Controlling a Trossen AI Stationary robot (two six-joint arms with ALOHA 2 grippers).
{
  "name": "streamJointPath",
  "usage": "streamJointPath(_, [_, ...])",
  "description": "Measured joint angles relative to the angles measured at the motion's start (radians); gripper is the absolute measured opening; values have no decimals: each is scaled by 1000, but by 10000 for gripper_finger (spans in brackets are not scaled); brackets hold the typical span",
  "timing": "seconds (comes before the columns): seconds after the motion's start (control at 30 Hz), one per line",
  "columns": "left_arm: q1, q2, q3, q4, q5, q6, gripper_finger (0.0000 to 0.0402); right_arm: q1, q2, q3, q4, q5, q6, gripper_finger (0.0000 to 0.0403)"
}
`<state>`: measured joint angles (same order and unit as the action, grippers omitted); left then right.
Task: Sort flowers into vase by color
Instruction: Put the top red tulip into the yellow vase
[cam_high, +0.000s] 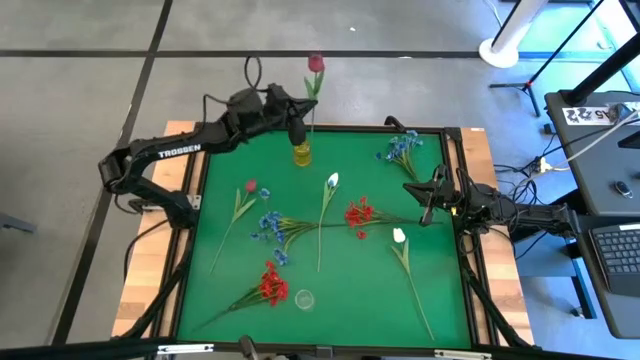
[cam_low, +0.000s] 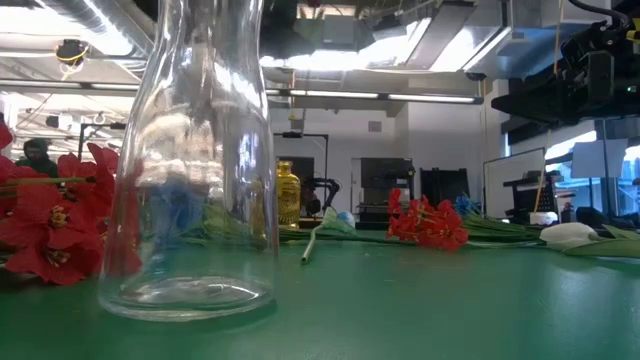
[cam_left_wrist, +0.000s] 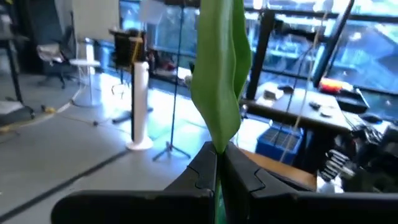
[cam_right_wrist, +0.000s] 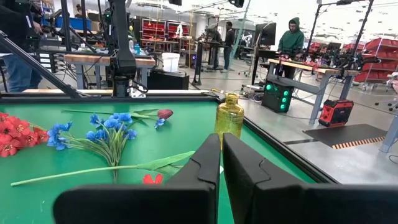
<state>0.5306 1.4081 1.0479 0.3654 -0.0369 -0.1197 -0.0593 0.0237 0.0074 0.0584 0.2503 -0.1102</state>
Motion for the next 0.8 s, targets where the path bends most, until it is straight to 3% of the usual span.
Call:
streamJointPath(0.1, [22,1,-112,153,-12,-16,2,0,0,0,0,0,0,19])
streamJointPath(0.23, [53,0,-222,408,69,-58,2,0,0,0,0,0,0,19])
streamJointPath(0.3, [60,-1,-244,455,72,-60,2,0,0,0,0,0,0,19])
streamJointPath(0.8, [88,-55,-250,336,15,23,2,0,0,0,0,0,0,19])
